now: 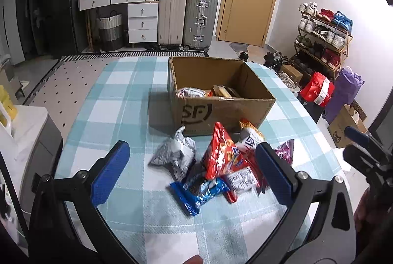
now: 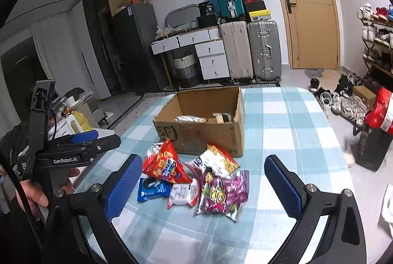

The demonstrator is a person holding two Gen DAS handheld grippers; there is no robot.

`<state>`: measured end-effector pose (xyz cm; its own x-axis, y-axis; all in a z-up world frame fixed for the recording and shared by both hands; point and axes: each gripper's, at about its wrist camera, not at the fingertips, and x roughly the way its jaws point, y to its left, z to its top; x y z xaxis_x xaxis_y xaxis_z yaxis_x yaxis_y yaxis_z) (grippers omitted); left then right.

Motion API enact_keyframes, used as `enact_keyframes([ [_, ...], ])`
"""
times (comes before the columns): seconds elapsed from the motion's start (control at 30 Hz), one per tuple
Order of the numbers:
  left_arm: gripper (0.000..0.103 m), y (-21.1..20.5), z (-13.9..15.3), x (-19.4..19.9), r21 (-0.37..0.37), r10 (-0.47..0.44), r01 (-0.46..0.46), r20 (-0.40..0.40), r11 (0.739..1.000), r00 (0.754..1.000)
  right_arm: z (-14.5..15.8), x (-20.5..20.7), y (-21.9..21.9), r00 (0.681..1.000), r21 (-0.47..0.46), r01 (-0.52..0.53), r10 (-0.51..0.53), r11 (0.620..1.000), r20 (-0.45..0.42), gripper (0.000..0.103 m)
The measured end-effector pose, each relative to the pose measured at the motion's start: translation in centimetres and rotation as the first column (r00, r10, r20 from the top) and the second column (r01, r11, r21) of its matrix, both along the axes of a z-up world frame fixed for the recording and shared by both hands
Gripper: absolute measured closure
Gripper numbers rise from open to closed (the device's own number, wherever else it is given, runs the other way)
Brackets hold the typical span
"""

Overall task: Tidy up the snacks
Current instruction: 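Withdraw both tools from the box toward the remaining snacks, then lower the right tool onto the purple grape candy bag and close it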

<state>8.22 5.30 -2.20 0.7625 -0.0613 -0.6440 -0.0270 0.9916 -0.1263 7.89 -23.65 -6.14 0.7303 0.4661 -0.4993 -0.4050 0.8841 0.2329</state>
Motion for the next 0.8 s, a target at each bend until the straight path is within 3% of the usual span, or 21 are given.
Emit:
enact_keyframes([
  [0.4, 0.001, -0.3, -4.1, -0.5, 0.018, 0.001, -0.001, -0.022, 1.0, 1.0, -5.1, 1.5, 0.7, 0.993, -0.03, 0.001, -0.004, 1.0, -0.115, 0.001],
  [0.8, 0.001, 0.2, -8.7, 1.4, -0.038, 0.0, -0.003, -0.088, 0.999, 0.996, -9.2, 3.7, 1.0, 0.98, -0.04, -0.005, -0.003, 0.999, -0.198, 0.001],
])
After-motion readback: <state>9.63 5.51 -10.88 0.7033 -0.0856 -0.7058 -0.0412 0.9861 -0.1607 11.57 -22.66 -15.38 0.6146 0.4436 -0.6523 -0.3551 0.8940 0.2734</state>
